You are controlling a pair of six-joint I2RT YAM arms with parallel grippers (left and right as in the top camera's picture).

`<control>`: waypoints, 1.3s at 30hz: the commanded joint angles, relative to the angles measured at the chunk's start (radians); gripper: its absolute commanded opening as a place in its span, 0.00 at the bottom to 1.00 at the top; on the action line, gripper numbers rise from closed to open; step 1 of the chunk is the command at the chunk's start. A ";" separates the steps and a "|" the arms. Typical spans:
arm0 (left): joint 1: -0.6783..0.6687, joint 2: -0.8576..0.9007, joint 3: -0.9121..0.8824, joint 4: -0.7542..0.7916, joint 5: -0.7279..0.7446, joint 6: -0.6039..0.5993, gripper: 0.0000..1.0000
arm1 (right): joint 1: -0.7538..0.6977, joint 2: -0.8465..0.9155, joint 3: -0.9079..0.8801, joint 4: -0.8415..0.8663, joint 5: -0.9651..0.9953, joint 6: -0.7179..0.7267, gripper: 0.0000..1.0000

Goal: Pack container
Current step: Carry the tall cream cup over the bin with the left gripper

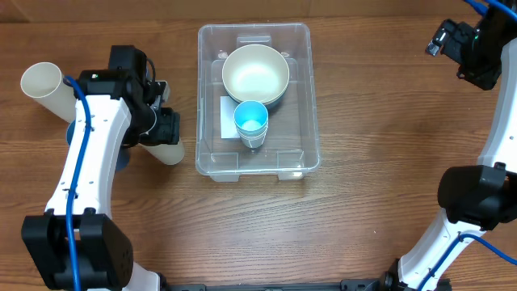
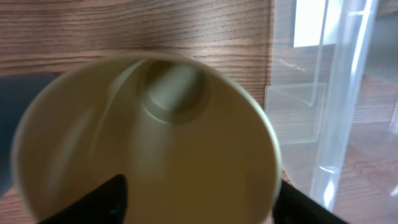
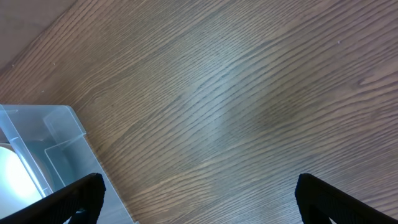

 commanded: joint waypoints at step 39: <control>-0.647 0.092 0.903 -0.355 -0.034 0.183 0.04 | 0.001 -0.027 0.019 0.005 -0.001 0.007 1.00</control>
